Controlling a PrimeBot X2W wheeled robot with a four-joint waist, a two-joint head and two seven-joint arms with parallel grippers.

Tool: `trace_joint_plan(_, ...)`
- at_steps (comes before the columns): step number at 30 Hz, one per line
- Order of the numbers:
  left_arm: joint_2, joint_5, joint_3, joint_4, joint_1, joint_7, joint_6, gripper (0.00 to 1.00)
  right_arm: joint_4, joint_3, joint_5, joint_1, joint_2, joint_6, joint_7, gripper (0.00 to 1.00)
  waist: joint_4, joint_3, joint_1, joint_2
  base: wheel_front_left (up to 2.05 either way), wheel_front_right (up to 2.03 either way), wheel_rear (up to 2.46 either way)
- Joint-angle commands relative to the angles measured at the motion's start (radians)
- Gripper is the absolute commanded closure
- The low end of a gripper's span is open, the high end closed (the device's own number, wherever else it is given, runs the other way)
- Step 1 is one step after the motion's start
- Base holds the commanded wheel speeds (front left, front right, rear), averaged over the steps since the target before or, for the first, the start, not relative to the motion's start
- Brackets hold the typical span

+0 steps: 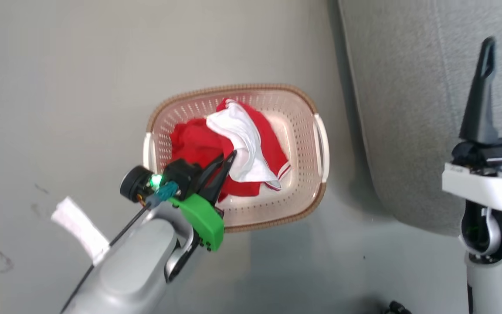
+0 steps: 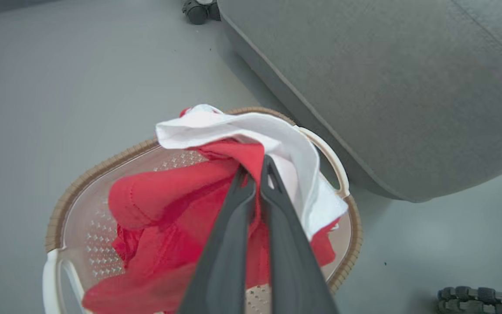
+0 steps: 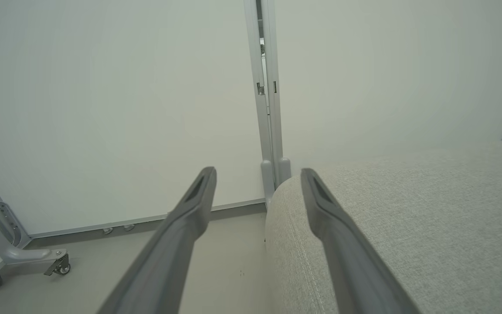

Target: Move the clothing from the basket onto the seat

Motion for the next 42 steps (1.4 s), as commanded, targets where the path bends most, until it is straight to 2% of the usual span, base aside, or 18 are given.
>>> trace_joint_plan(1,0.007,0.014,0.037,-0.031,0.052,-0.001,0.005,1.00,0.010,0.004,-0.008,0.029,-0.002,0.000,-0.003,0.00,0.014,-0.172,0.0000,0.0000,0.00,0.00,0.00)
trace_joint_plan(14,-0.039,0.172,0.377,-0.310,0.406,-0.001,-0.002,1.00,0.095,0.094,-0.029,0.201,-0.002,0.000,-0.003,0.00,-0.001,-0.462,0.0000,0.0000,0.00,0.00,0.00)
trace_joint_plan(25,-0.100,0.248,0.566,-0.457,0.580,-0.001,-0.026,1.00,0.137,0.174,-0.026,0.313,-0.002,0.000,-0.003,0.00,-0.036,-0.604,0.0000,0.0000,0.00,0.00,0.00)
trace_joint_plan(33,-0.122,0.284,0.600,-0.520,0.630,-0.001,-0.033,1.00,0.166,0.256,-0.019,0.359,-0.003,0.000,-0.003,0.00,-0.047,-0.650,0.0000,0.0000,0.00,0.00,0.00)
trace_joint_plan(42,-0.108,0.297,0.551,-0.564,0.607,-0.001,-0.035,1.00,0.177,0.312,0.022,0.352,-0.003,0.000,-0.003,0.00,-0.041,-0.658,0.0000,0.0000,0.00,0.00,0.00)
